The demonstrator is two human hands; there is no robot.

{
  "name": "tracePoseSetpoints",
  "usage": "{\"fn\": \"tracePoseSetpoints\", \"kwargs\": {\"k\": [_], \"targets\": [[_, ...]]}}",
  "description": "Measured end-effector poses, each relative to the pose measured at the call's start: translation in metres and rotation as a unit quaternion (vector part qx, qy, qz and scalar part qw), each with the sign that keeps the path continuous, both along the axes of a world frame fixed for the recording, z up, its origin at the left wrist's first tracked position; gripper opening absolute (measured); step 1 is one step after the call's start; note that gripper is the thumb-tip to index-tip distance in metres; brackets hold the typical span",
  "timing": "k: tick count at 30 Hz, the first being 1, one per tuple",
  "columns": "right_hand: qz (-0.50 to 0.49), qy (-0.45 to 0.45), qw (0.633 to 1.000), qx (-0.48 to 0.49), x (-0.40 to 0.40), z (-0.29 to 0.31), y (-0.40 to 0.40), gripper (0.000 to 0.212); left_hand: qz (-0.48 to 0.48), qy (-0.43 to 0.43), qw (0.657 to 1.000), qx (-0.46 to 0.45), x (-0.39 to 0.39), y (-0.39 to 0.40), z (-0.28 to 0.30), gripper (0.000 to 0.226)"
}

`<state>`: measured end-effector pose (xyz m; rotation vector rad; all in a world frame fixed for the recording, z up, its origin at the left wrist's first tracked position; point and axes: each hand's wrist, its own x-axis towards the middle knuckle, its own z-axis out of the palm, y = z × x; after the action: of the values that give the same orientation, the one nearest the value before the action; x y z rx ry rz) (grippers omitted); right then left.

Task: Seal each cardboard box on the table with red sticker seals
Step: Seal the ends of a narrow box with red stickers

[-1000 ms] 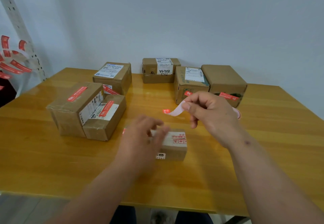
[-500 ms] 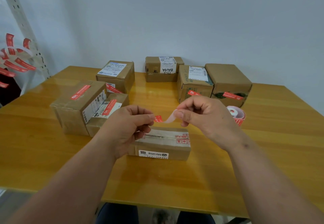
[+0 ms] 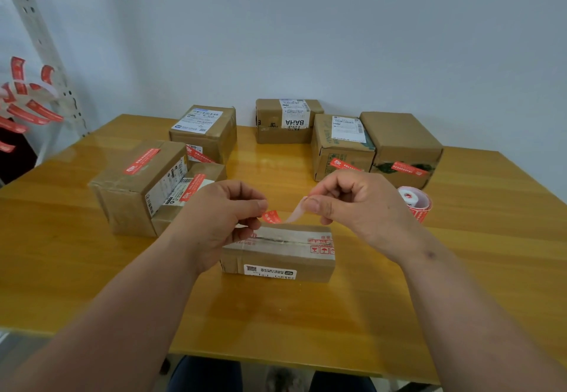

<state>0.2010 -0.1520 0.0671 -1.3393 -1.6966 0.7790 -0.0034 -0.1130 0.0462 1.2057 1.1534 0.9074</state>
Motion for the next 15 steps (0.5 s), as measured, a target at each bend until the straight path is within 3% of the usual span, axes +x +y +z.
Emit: {"fn": "tracePoseSetpoints", "kwargs": {"k": [2, 6, 10, 15], "targets": [[-0.003, -0.004, 1.0, 0.005, 0.0017, -0.0014, 0.0001, 0.034, 0.002, -0.007, 1.0, -0.009, -0.0008, 0.0003, 0.0002, 0.006], [-0.007, 0.0, 1.0, 0.012, 0.0009, -0.001, 0.001, 0.035, -0.038, 0.008, 0.998, -0.043, 0.0011, -0.001, 0.001, 0.037], [-0.009, -0.013, 1.0, 0.015, -0.0012, -0.0006, 0.0031, 0.035, -0.057, -0.004, 0.998, -0.025, 0.0013, -0.0017, 0.0017, 0.005], [0.001, -0.039, 0.999, -0.029, 0.0039, -0.003, 0.0032, 0.026, 0.0, -0.017, 1.0, 0.005, -0.0038, 0.0026, -0.0003, 0.004]]}}
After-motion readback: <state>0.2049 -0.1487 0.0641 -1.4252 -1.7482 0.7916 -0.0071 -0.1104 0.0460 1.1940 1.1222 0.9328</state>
